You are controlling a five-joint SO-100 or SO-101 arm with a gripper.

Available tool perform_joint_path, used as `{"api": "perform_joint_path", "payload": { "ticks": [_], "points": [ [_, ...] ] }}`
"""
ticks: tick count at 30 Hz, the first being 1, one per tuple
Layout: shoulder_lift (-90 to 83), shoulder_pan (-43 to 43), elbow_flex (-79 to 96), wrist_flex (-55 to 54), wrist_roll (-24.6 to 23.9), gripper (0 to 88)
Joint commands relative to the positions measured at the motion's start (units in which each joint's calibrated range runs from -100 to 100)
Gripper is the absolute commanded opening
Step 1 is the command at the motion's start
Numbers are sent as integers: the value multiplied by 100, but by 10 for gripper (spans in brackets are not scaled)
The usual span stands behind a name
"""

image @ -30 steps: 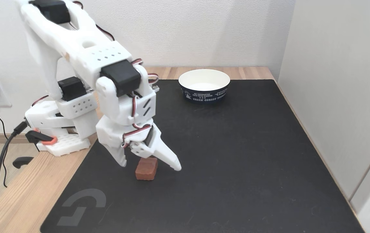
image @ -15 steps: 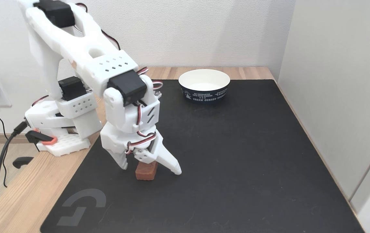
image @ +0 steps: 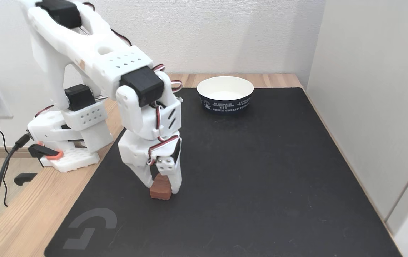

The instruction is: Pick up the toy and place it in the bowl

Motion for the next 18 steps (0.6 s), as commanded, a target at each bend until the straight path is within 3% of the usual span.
{"api": "perform_joint_path", "payload": {
  "ticks": [1, 6, 15, 18],
  "points": [
    [22, 58, 119, 0, -46, 44],
    [-245, -486, -296, -119, -239, 25],
    [-3004, -2727, -278, -559, -1523, 22],
    [-3946, -3505, 407, -1397, -2113, 22]
  ]
}}
